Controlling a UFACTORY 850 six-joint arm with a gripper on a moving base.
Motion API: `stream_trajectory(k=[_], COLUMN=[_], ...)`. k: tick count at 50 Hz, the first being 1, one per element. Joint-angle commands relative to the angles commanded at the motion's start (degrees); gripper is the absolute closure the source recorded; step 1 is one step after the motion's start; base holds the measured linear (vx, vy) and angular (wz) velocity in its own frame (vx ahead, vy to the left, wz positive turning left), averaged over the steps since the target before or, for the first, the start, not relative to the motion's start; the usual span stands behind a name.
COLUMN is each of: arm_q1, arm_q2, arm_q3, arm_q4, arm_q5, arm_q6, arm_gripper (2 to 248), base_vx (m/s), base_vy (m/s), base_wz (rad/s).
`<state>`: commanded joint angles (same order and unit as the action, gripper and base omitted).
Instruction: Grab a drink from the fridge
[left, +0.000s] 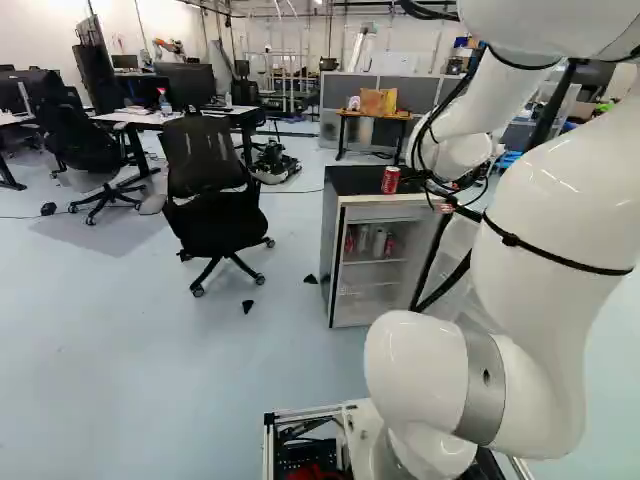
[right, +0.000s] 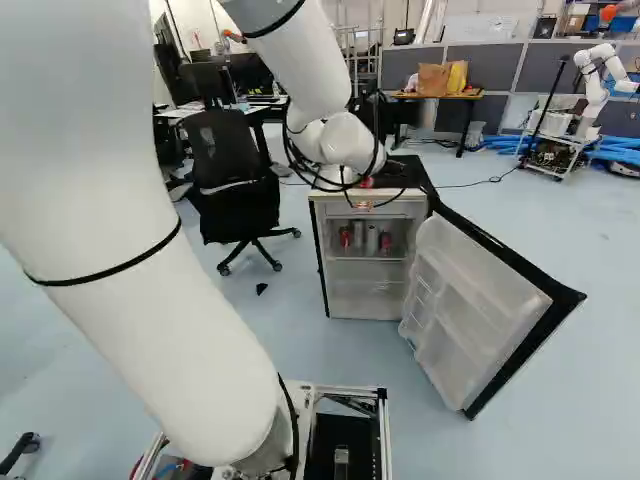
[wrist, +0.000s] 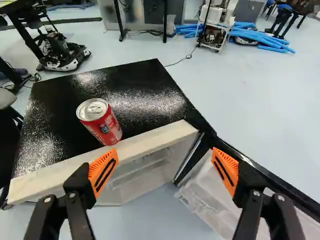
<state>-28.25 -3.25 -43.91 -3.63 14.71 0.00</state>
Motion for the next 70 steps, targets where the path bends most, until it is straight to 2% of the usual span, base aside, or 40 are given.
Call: stream_trajectory(k=[24,70], arm_q1=[-4.4,-12.6], arm_q2=[1.3,2.3], arm_q3=[-2.0,-7.6], arm_q4=[0.3,4.0], arm_q5=[-9.0,-26.5], arm_q6=[0.0,0.0], arm_gripper=[3,3], base_vx=[0.000,0.000], base_vy=[0.000,0.000], base_wz=[0.000,0.000])
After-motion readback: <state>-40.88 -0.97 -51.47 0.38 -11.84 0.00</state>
